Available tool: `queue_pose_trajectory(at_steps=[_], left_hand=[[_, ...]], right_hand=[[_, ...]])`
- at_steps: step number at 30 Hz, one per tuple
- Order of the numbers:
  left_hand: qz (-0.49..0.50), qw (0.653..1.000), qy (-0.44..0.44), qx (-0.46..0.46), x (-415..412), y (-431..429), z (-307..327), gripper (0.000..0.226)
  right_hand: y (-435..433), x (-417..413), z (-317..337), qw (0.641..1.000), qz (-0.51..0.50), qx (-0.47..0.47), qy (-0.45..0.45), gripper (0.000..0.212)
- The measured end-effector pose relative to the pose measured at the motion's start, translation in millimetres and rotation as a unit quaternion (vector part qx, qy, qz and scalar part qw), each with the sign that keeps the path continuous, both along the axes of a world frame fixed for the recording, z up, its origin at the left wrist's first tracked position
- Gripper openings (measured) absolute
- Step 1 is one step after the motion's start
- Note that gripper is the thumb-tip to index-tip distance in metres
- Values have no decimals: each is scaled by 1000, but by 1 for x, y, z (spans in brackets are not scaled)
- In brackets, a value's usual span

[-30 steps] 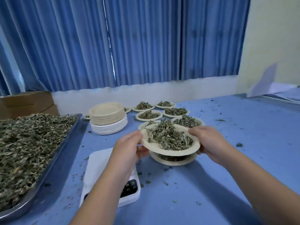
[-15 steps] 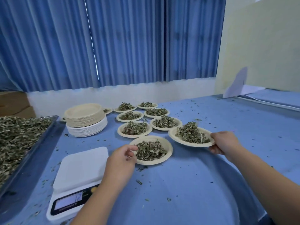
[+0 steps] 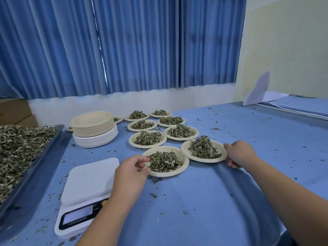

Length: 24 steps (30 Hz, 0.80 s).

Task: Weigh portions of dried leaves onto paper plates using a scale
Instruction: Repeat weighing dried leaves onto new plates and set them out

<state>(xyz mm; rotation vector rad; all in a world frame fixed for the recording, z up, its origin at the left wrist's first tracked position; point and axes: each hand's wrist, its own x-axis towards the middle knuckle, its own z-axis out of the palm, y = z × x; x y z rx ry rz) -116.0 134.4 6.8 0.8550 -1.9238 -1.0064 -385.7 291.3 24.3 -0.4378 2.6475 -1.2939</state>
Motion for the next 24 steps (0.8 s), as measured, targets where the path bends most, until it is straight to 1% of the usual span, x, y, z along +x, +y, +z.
queue_pose_trajectory(at_steps=[2,4,7,10,13,16,18,21,24], left_hand=[[0,1000,-7,-16,1,1,1,32],[-3,999,-11,-37,3,2,4,34],[-7,998,22,-62,11,2,16,40],[4,996,64,-67,31,-8,30,41],[35,993,81,-81,63,-28,40,41],[82,985,40,-145,99,-53,45,47],[105,981,11,-165,121,-69,42,50],[126,978,-24,-162,140,-87,26,49],[129,983,-35,-129,149,-100,5,47]], right_hand=[[1,1,1,996,1,59,61,43],[3,3,1,988,-16,90,122,39],[-4,13,6,979,-14,58,193,34],[-24,36,16,972,33,24,231,29],[-55,63,25,963,101,-2,251,26],[-94,92,31,947,178,-14,266,28],[-121,112,36,933,221,2,285,29],[-163,140,45,906,269,34,324,28],[-207,164,54,876,310,86,361,25]])
